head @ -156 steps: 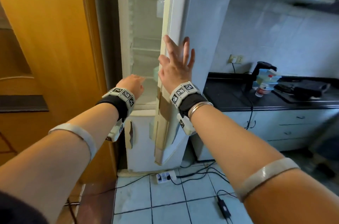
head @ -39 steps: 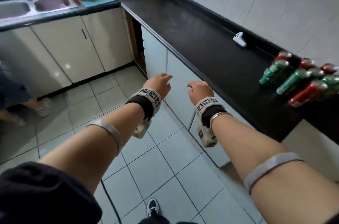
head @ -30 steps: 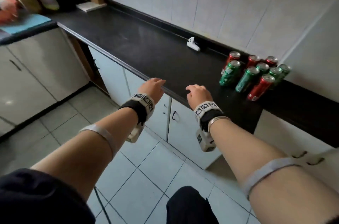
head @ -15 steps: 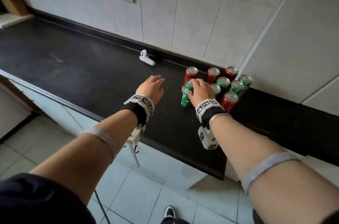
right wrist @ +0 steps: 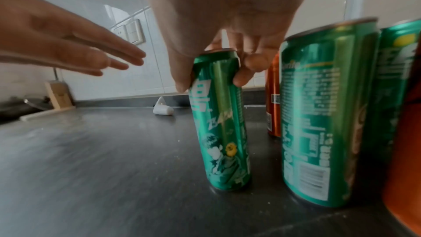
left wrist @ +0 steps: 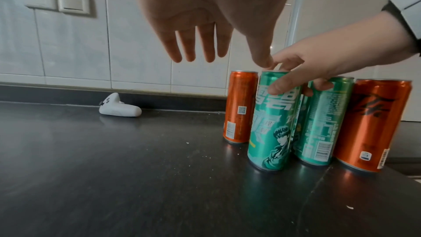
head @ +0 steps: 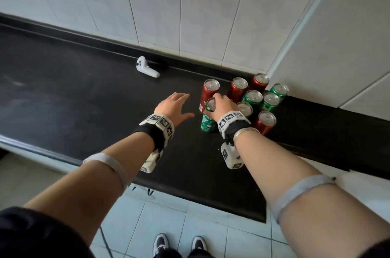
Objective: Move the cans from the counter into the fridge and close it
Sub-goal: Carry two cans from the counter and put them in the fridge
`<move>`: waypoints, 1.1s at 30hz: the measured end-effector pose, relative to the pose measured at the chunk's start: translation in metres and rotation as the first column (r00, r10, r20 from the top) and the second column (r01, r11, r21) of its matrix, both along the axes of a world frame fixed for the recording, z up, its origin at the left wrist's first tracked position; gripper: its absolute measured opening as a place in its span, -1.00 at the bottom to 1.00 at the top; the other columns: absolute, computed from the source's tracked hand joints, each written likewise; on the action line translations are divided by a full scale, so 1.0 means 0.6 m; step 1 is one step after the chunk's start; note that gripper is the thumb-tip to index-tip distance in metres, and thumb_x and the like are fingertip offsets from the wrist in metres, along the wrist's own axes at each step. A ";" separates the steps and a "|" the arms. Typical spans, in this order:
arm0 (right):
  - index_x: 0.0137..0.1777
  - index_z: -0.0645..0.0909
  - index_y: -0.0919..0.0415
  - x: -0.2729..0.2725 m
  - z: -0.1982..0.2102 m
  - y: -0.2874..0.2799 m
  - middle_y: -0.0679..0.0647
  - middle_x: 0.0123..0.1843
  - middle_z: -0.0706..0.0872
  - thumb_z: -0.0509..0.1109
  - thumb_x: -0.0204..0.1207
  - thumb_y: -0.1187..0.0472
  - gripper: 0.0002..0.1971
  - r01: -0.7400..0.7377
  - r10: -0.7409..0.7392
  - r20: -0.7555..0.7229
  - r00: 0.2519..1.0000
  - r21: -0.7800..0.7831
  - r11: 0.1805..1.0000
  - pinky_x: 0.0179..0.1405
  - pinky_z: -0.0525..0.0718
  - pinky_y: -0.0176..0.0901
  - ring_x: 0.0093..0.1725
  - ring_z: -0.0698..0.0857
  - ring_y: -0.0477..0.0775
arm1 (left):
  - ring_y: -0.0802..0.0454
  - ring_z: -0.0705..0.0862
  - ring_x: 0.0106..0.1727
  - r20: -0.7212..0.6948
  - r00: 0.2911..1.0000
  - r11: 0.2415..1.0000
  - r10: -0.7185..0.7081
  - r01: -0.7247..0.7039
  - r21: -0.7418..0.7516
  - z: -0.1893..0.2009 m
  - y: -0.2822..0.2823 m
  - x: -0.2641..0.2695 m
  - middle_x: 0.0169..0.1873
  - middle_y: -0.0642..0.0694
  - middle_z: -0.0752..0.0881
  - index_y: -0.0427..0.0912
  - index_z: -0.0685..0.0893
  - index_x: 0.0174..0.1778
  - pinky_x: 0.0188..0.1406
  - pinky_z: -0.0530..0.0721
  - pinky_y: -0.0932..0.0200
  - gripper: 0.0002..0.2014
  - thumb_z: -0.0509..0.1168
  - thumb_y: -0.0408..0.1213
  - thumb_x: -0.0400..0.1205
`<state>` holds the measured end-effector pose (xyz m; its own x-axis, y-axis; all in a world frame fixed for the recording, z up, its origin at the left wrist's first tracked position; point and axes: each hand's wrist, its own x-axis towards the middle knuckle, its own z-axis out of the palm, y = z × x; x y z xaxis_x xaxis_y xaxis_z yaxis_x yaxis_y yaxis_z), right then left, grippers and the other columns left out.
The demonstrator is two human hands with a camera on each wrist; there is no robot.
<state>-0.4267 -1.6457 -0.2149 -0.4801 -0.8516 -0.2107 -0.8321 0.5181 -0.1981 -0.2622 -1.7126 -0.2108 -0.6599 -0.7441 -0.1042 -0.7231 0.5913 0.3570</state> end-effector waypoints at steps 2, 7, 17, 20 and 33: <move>0.36 0.39 0.14 0.002 0.008 -0.001 0.20 0.29 0.57 0.47 0.42 -0.12 -0.40 0.011 -0.011 0.013 1.000 0.004 1.000 0.13 0.60 0.07 0.21 0.64 0.27 | 0.02 0.19 0.63 0.016 1.000 1.000 -0.017 0.017 0.015 0.001 -0.004 -0.005 0.58 0.01 0.29 -0.02 0.16 0.61 0.53 0.31 0.02 -0.20 0.34 0.12 0.50; 0.43 0.37 0.12 0.013 0.058 0.008 0.16 0.33 0.56 0.43 0.43 -0.17 -0.34 -0.024 0.024 -0.007 1.000 -0.086 0.996 0.10 0.59 0.00 0.25 0.63 0.21 | -0.01 0.12 0.65 0.015 0.997 0.991 -0.079 0.077 0.107 0.019 -0.010 -0.011 0.62 -0.07 0.22 0.01 0.07 0.63 0.55 0.26 -0.01 -0.10 0.40 0.10 0.45; 0.30 0.50 0.08 0.063 0.137 0.025 0.04 0.24 0.64 0.48 0.38 -0.17 -0.44 -0.144 0.159 0.031 0.987 -0.282 0.949 0.16 0.62 -0.05 0.21 0.62 0.07 | -0.14 0.61 0.28 -0.197 0.980 0.957 0.039 0.020 0.290 0.045 0.009 -0.025 0.25 -0.14 0.66 -0.06 0.34 0.44 0.26 0.55 0.00 -0.17 0.59 -0.16 0.28; 0.26 0.53 0.08 0.066 0.139 0.035 0.03 0.21 0.65 0.50 0.36 -0.16 -0.46 -0.134 0.160 0.049 0.986 -0.342 0.930 0.14 0.63 -0.06 0.17 0.63 0.06 | -0.12 0.59 0.32 -0.276 0.959 0.950 0.068 0.023 0.313 0.041 0.019 -0.027 0.27 -0.12 0.65 -0.06 0.34 0.46 0.28 0.51 0.04 -0.16 0.59 -0.21 0.28; 0.49 0.37 0.14 -0.036 0.059 0.099 0.18 0.46 0.45 0.30 0.58 -0.08 -0.46 0.162 -0.160 0.024 0.987 -0.161 0.974 0.30 0.55 0.08 0.39 0.51 0.23 | -0.05 0.61 0.29 -0.406 0.903 0.953 0.140 -0.012 0.303 0.027 0.031 -0.017 0.22 -0.09 0.67 -0.07 0.42 0.42 0.22 0.48 0.20 -0.20 0.60 -0.30 0.26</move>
